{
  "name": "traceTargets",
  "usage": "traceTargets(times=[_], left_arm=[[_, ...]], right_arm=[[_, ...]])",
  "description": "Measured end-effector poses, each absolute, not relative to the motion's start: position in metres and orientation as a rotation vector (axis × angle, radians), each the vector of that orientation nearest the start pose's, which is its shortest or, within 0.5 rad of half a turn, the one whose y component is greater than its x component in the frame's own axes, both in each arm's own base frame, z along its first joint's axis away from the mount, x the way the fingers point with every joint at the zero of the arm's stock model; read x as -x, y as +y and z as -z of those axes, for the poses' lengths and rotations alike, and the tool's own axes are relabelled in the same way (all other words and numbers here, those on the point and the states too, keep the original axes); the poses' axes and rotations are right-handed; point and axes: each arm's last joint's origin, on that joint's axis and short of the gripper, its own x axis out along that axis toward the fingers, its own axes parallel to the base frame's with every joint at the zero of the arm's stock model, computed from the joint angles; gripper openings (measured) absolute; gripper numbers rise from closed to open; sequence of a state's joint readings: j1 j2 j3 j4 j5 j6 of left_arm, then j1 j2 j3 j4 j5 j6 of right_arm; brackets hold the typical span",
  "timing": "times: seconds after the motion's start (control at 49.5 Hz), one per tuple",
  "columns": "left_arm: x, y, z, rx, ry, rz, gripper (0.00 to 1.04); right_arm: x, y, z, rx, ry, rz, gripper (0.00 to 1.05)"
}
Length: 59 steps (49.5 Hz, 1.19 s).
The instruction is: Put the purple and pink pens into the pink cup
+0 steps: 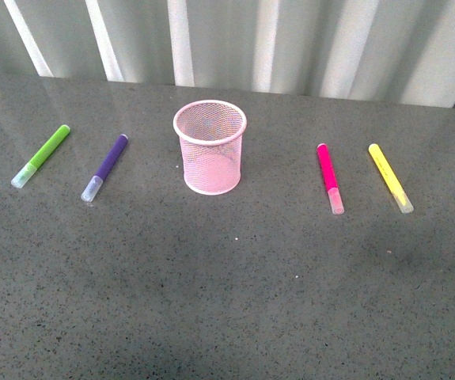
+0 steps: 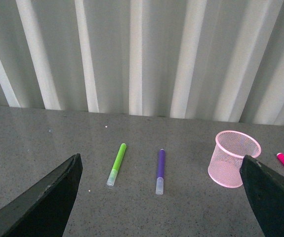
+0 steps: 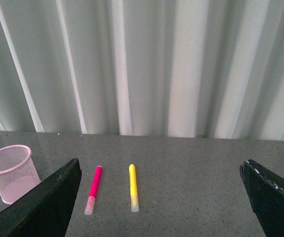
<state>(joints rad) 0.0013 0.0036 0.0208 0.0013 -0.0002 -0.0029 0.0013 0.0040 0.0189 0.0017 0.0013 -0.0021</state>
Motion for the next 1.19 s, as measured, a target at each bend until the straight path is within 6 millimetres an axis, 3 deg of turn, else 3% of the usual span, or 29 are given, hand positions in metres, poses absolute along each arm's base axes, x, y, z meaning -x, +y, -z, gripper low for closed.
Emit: traceTargets(times=[1.192], left_arm=[[-0.0966,0.0001,-0.1704,0.003,-0.019,-0.001,0.98]], right_arm=[[-0.0968,0.0001,-0.1698,0.002,-0.017,0.0,0.98]])
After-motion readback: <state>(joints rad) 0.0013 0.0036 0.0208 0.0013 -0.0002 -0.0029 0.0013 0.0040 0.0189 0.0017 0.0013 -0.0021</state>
